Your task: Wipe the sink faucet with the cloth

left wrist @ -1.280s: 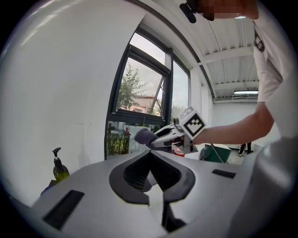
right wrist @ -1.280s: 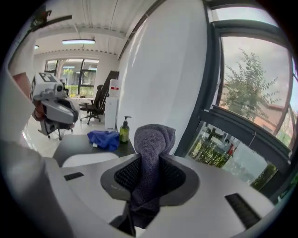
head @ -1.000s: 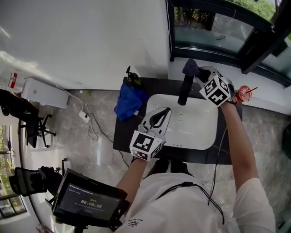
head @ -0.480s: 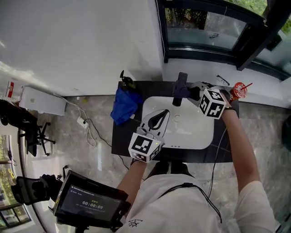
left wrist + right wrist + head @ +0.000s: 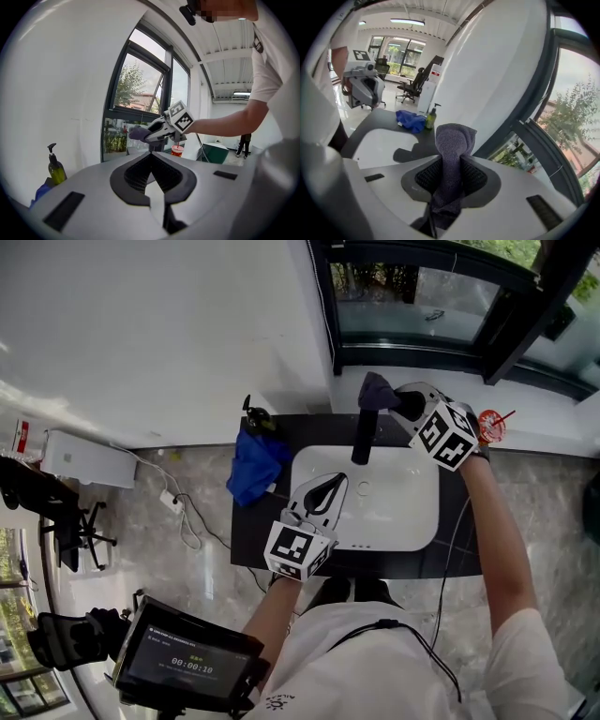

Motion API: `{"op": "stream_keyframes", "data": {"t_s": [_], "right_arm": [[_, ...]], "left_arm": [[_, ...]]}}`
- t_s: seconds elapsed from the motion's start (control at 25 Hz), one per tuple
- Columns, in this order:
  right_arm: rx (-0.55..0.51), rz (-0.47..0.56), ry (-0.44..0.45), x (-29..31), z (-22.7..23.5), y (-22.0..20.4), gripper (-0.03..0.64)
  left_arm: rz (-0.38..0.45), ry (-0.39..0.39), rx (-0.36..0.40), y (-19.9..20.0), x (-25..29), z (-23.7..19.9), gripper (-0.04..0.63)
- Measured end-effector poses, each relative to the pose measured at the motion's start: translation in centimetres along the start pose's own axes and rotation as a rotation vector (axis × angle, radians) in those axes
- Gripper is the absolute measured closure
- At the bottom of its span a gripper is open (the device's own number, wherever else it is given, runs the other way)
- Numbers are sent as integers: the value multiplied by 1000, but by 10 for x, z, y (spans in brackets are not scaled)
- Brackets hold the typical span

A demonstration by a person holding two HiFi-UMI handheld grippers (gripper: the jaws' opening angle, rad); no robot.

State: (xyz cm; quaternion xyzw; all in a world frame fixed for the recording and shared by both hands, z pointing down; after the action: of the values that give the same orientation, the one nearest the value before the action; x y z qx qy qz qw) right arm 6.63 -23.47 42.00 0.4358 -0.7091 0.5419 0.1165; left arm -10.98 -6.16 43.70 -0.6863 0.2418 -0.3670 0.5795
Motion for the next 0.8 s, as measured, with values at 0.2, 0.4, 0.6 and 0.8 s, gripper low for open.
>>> {"op": "stream_keyframes", "data": {"t_s": [0.2,0.4,0.6,0.8], "right_arm": [[-50,-139,-87,39,7,-16,514],[-113,-172,14,42,-24,-27,514],[-160,-132,278,18,-70,-24,514],[-59,-57,392,-6,-83,-19,514]], "left_arm": [[-3,16,-8,-2,-2,-3,595],[0,15,-10,-2,-2,-3,595],[4,1,-13,0,-1,2,595],[3,-15,-12,1,2,5,595]]}}
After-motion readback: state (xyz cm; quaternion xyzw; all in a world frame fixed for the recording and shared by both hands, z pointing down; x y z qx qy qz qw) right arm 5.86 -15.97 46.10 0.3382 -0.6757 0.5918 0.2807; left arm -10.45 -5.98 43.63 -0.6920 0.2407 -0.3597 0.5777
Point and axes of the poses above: the fingertips, and each gripper's own axes: x forward along the fingers, z to its right, y out of its top, the point moved 8 cm from there along -x, backward along the fingers, and after that the axes turned 5 degrees about x, right-handed, at the moved point
